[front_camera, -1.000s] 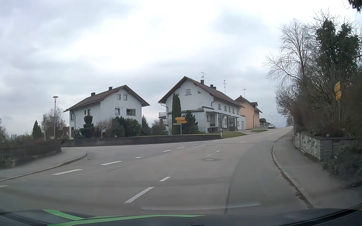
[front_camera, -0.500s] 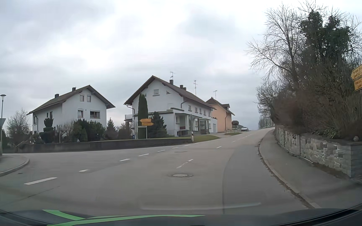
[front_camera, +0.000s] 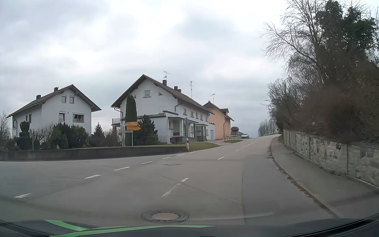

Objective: Follow the waypoints while adhering to traffic rules and regulations

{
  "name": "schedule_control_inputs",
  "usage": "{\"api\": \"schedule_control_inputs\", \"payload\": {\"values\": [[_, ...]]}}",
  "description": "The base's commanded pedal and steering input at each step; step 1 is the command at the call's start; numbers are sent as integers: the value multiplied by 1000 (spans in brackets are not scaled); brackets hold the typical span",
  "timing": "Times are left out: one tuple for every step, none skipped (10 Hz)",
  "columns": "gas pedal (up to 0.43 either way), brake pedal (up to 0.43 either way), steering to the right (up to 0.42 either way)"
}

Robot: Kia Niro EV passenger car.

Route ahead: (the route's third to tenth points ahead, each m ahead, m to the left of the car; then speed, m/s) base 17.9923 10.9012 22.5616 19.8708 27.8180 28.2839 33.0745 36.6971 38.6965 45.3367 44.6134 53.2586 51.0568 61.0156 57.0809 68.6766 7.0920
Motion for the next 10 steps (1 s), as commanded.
{"api": "schedule_control_inputs", "payload": {"values": [[79, 0, -68], [87, 0, -96], [87, 0, -131], [87, 0, -163], [110, 0, -184], [118, 0, -209], [118, 0, -229], [118, 0, -246], [118, 0, -259], [118, 0, -269]]}}
